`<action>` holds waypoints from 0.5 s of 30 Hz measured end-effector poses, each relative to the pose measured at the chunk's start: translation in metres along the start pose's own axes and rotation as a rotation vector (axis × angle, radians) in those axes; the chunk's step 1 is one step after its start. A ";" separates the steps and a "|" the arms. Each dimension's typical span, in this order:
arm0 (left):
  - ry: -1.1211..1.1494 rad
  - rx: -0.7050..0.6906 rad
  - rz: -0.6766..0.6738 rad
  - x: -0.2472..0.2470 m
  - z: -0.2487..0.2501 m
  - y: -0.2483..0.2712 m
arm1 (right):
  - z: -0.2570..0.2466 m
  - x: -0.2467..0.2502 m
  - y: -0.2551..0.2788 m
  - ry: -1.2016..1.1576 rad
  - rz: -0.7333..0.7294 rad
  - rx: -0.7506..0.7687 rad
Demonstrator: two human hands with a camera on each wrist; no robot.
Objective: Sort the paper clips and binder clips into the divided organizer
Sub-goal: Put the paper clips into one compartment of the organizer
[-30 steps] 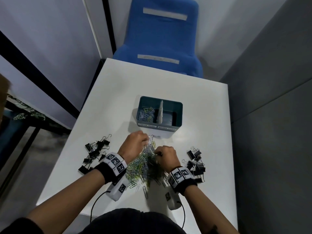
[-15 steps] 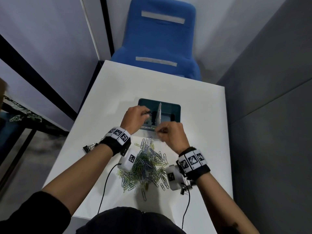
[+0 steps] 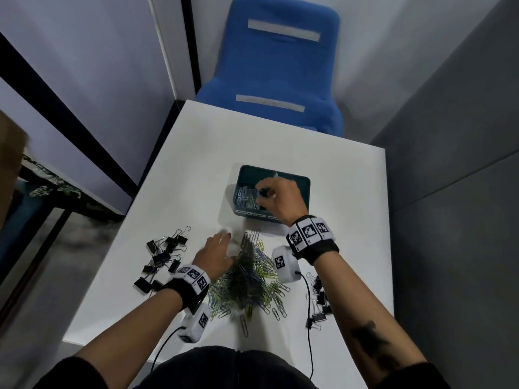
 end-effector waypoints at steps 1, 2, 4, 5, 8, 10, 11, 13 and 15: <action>-0.006 -0.010 -0.020 -0.003 0.003 -0.002 | 0.003 -0.007 0.011 -0.005 -0.015 -0.011; -0.021 -0.017 -0.045 -0.005 0.007 -0.004 | 0.007 -0.015 0.023 -0.008 -0.044 -0.031; -0.075 -0.037 -0.063 -0.009 0.017 -0.010 | 0.015 -0.033 0.052 0.027 -0.141 -0.072; -0.108 -0.058 -0.054 -0.010 0.024 -0.014 | 0.020 -0.043 0.068 0.068 -0.209 -0.104; -0.171 -0.134 -0.045 -0.014 0.045 -0.023 | 0.036 -0.075 0.118 0.147 -0.406 -0.245; -0.228 -0.200 -0.078 -0.016 0.056 -0.026 | 0.047 -0.095 0.148 0.141 -0.479 -0.325; -0.278 -0.242 -0.102 -0.017 0.059 -0.026 | 0.053 -0.104 0.160 0.180 -0.505 -0.330; -0.359 -0.319 -0.157 -0.020 0.062 -0.021 | 0.061 -0.116 0.177 0.281 -0.513 -0.301; -0.427 -0.376 -0.203 -0.025 0.057 -0.014 | 0.064 -0.122 0.180 0.312 -0.474 -0.285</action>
Point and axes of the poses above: each hand's wrist, its own y-axis away from the middle knuckle, its own x-axis out of the back of the hand, z = x × y, the point moved 2 cm from there along -y, towards the middle knuckle, and after that the axes turned 10 degrees about x, right-handed, at the moved point
